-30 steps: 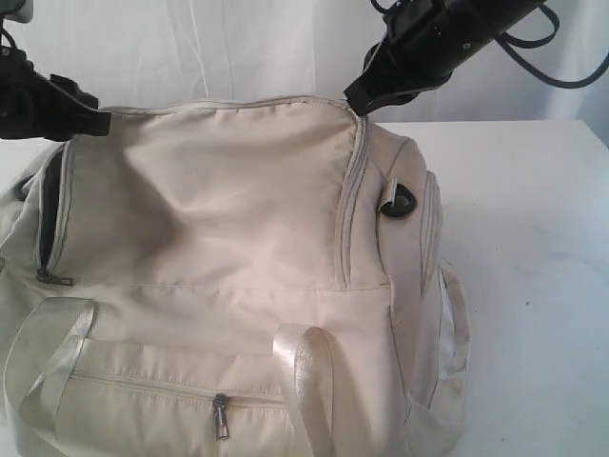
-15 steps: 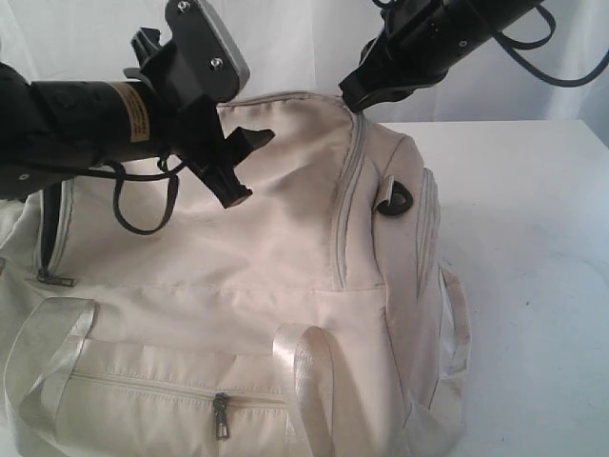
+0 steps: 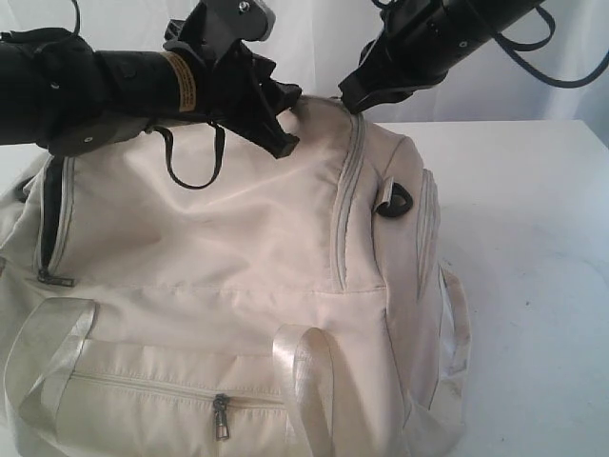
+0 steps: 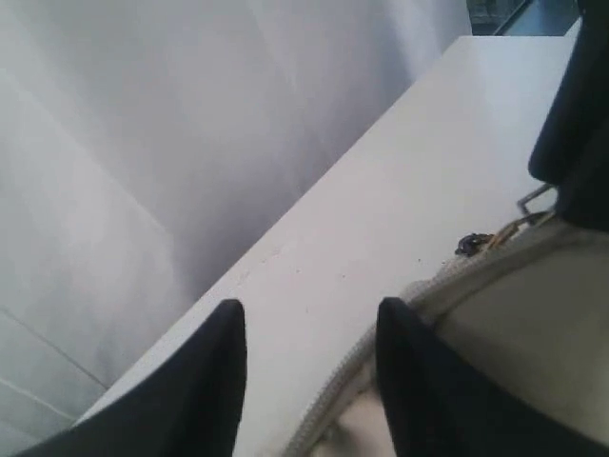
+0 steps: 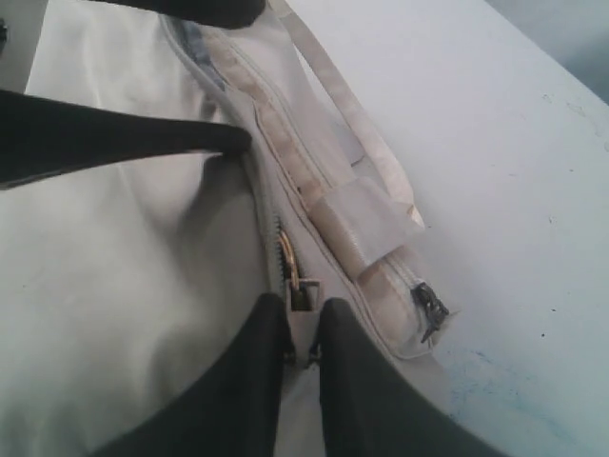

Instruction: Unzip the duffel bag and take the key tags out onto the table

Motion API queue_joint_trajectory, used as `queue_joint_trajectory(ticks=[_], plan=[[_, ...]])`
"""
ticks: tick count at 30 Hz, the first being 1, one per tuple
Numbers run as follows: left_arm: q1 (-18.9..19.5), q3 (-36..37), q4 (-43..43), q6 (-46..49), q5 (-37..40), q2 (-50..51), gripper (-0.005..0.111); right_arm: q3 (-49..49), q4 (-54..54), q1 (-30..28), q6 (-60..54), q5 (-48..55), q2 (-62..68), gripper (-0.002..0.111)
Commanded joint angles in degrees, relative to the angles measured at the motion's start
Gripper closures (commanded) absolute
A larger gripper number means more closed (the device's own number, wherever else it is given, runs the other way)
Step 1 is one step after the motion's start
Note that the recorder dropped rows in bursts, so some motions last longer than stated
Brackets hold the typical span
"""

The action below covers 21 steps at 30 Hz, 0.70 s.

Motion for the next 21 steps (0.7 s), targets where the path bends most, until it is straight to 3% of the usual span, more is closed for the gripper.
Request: queue_joint_trajectory(ticks=[1, 7, 13, 21], plan=[[-0.3, -0.4, 4.1, -6.7, 1.8, -1.2, 0.056, -0.2, 1.9, -0.6, -0.2, -0.2, -1.3, 0.108], [-0.3, -0.4, 11.8, -16.5, 2.6, -3.4, 0.053, -0.2, 1.9, -0.6, -0.2, -0.4, -1.3, 0.108], [-0.3, -0.4, 20.6, -25.8, -1.9, -3.6, 0.053, -0.2, 1.9, -0.6, -0.2, -0.4, -1.3, 0.108], [-0.3, -0.4, 26.1, -28.2, -6.3, -1.6, 0.053, -0.2, 2.1, -0.6, -0.2, -0.3, -1.3, 0.108]])
